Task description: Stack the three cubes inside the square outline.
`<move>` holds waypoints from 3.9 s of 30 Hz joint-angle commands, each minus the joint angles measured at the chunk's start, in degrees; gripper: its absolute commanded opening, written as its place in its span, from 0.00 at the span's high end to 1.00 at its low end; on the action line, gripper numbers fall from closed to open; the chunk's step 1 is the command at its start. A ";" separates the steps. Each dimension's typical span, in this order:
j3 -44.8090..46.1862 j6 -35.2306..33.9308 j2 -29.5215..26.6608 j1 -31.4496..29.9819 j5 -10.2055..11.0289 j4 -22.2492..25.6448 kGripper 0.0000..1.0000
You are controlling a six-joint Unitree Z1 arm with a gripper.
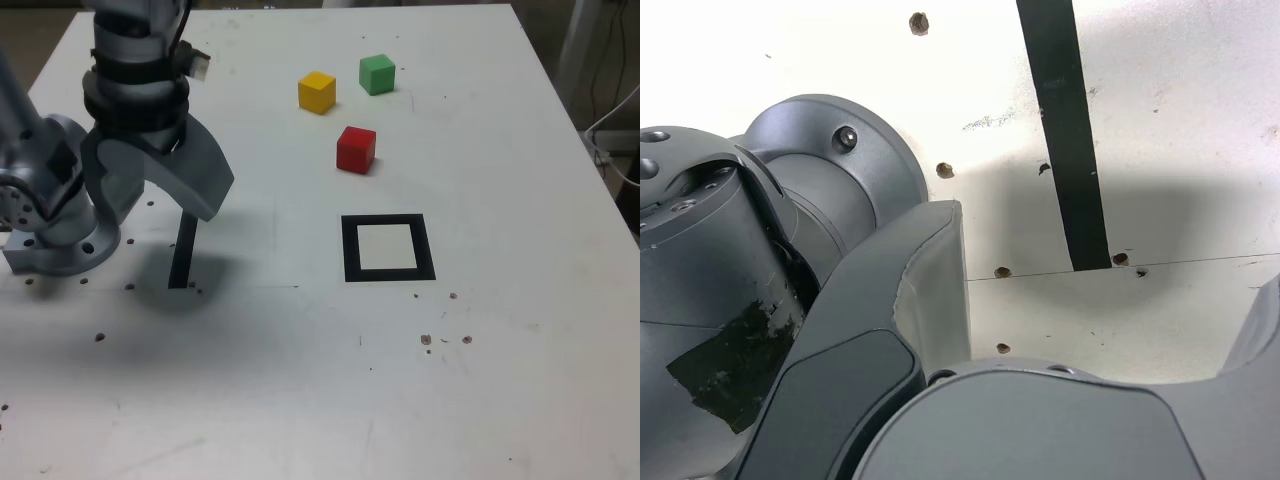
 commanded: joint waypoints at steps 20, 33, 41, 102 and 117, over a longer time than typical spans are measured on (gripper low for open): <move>-12.49 1.26 7.53 2.60 4.98 2.00 0.01; -21.54 13.41 15.91 12.03 6.35 2.87 0.01; -26.48 21.76 21.45 17.93 6.84 2.73 0.01; -40.08 32.43 38.98 28.78 9.08 -1.02 0.72; -38.53 16.62 34.90 20.62 4.35 0.82 0.72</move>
